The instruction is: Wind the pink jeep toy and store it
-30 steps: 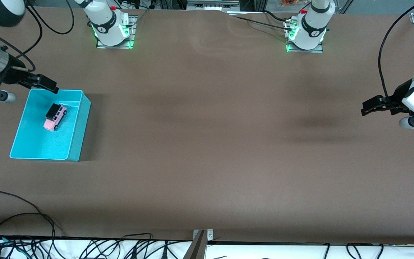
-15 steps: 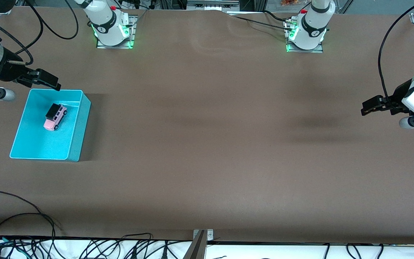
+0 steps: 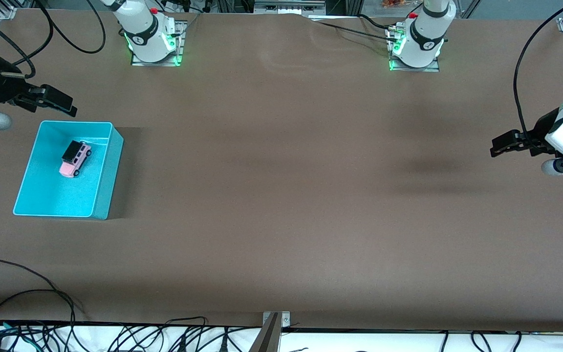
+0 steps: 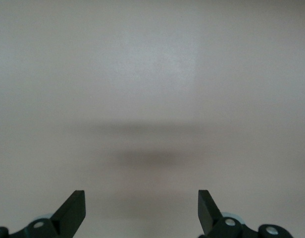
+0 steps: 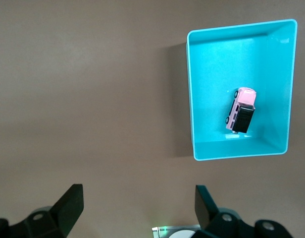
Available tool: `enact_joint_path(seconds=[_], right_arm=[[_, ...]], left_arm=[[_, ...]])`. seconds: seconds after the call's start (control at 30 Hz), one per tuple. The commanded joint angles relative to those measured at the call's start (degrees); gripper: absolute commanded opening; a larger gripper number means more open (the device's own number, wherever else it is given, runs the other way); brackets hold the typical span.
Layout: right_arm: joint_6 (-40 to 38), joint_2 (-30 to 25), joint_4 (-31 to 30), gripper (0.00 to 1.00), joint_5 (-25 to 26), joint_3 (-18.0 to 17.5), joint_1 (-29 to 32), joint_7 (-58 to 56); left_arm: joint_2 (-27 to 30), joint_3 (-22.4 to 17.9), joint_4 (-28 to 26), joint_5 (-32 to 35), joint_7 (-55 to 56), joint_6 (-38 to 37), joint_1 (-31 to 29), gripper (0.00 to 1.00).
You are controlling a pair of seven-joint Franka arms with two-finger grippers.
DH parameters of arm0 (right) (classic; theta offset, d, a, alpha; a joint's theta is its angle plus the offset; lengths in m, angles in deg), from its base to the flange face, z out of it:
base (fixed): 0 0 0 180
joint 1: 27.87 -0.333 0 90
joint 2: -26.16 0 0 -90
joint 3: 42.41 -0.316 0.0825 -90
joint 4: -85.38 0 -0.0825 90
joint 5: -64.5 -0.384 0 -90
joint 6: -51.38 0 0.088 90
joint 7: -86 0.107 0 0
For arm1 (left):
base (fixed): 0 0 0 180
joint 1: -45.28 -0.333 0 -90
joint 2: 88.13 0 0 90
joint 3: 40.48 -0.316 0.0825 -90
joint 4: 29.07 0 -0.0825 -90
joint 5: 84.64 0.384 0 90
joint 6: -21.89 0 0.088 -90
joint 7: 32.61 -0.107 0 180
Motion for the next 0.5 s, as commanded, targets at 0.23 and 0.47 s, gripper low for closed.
enact_joint_path(seconds=[0.23,0.47], right_arm=[[-1.2,0.9,1.7,1.00,-1.0,0.0,-0.2,0.5],[-1.0,1.1,1.7,1.00,-2.1,0.3,0.1,0.4]], left_arm=[[0.6,0.2,-0.7,0.8,-0.9,0.6,-0.1,1.00],[0.6,0.2,-0.7,0.8,-0.9,0.6,-0.1,1.00]])
